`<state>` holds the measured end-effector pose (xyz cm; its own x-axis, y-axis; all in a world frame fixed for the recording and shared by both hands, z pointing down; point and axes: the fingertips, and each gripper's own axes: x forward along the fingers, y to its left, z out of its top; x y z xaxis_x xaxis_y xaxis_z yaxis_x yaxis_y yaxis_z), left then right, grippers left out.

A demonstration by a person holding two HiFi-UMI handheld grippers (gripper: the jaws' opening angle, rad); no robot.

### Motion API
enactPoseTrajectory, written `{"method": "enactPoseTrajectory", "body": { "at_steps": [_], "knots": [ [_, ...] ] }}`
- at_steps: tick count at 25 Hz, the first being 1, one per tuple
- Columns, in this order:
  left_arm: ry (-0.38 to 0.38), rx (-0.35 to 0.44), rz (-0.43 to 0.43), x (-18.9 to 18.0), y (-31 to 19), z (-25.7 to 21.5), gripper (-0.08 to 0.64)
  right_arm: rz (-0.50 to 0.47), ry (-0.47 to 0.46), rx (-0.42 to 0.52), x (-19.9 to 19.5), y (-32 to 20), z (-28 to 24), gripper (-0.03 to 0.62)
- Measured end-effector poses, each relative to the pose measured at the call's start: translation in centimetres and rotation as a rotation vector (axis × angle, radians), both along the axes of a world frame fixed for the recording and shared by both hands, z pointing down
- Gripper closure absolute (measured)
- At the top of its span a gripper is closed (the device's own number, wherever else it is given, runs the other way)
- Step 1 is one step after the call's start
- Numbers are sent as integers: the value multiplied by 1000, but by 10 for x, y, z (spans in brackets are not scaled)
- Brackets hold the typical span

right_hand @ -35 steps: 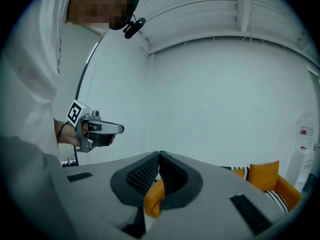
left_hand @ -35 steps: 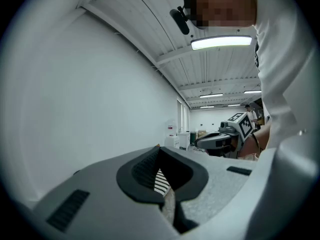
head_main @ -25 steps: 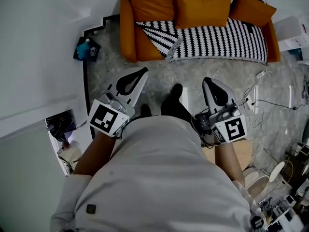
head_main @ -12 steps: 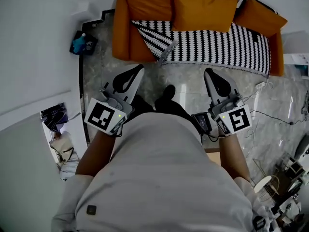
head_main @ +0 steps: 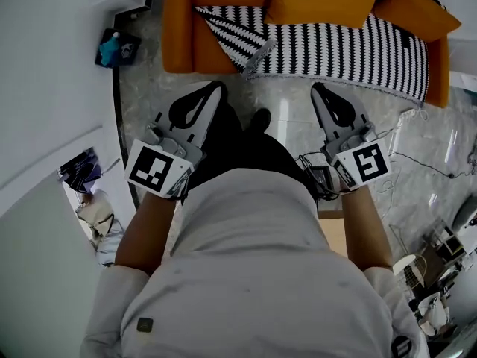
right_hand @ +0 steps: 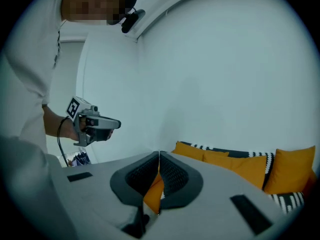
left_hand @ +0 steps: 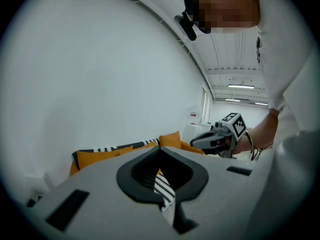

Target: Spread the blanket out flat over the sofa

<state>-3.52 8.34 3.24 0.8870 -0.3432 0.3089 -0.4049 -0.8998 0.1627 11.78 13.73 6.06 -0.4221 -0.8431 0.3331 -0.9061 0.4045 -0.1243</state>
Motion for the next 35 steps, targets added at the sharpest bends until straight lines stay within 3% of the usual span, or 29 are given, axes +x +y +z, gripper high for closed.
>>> {"method": "enactPoseTrajectory", "body": {
  "at_steps": [12,20,25,35],
  "knots": [
    [-155,-136,97,13,-51,136,551,3,-28,-168,7,-53,142,561],
    [-179,-219,115,3,-102,254,551,17,-24,-267,0,-109,280,557],
    [-210,-261,136,4,-117,318,551,29,-19,-345,5,-125,359,489],
    [-232,-320,147,16,-149,430,551,34,79,-480,31,-160,527,445]
  ]
}}
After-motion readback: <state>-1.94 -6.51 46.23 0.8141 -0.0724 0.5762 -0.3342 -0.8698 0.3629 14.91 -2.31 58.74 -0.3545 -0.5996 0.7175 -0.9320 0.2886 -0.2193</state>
